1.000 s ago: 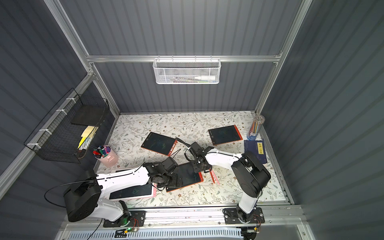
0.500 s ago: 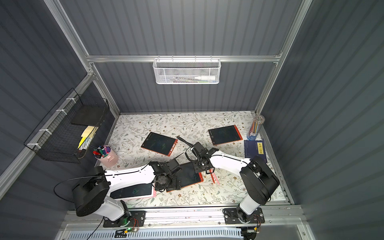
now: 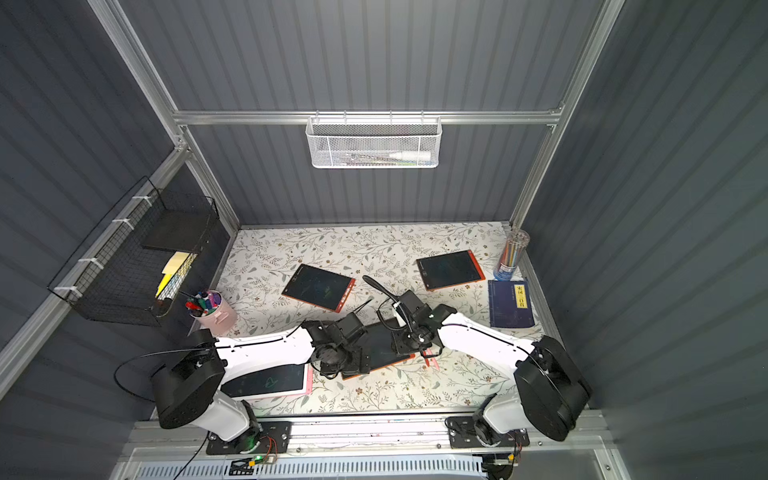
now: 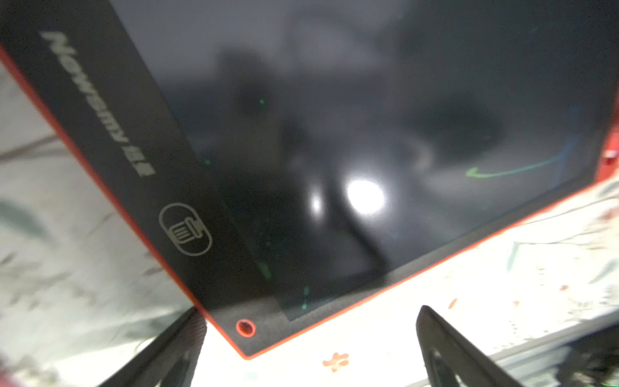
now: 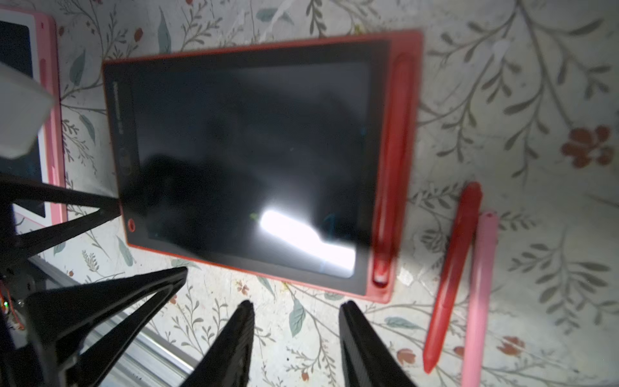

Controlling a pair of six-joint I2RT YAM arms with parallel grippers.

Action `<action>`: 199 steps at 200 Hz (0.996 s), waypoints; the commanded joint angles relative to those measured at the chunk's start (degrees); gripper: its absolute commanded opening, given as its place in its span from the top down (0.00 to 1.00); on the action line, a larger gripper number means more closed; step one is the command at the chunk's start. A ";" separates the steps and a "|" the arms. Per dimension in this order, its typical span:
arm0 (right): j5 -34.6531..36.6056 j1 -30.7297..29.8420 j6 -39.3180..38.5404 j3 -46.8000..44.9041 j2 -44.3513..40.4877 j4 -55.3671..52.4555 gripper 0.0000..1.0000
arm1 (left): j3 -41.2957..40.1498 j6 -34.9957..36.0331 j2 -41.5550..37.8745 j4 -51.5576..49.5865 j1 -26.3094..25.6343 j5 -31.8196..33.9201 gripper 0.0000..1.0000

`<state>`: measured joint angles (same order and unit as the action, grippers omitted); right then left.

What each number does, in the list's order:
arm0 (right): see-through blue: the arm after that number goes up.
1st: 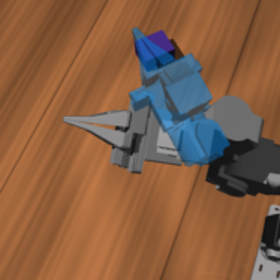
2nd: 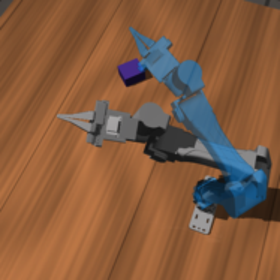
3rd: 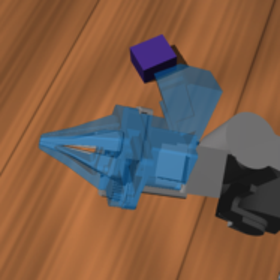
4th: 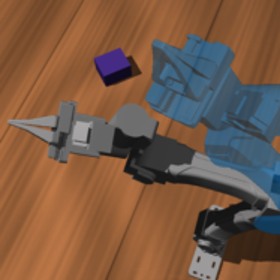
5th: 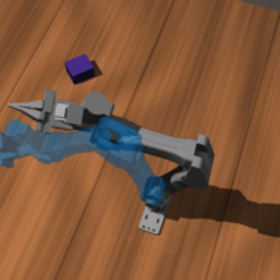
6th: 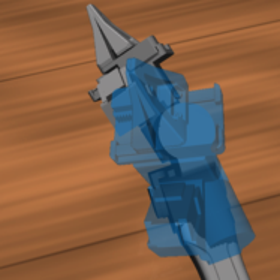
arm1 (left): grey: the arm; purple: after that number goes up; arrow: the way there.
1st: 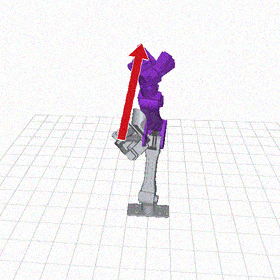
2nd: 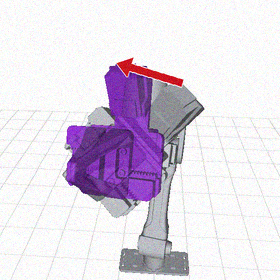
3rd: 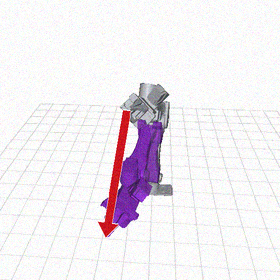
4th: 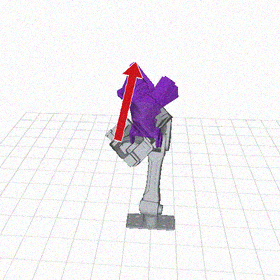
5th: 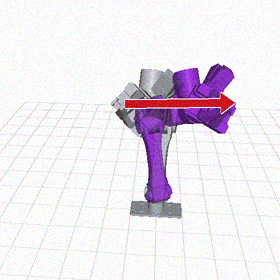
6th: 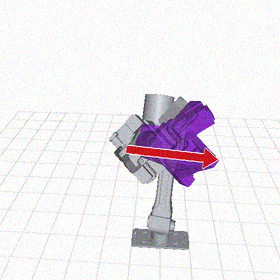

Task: Place the stylus back onto the writing tablet
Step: Move the writing tablet to the center of the board.

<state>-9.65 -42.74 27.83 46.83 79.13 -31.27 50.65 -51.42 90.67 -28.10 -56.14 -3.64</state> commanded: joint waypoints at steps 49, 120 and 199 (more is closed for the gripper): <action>-0.09 -2.15 11.89 -9.68 -3.61 4.39 0.65 | -0.28 4.54 1.94 8.14 3.99 -0.73 0.01; 5.46 -2.08 16.37 -8.24 4.01 12.32 0.69 | -0.21 6.27 2.57 11.33 6.46 -0.58 0.01; 9.39 0.73 17.14 -2.62 13.51 15.28 0.70 | 4.90 11.19 9.86 16.96 10.90 1.51 0.01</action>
<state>-3.53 -43.79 44.49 43.38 89.32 -15.51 53.60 -43.64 96.57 -12.21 -46.81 -3.90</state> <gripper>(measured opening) 0.301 0.994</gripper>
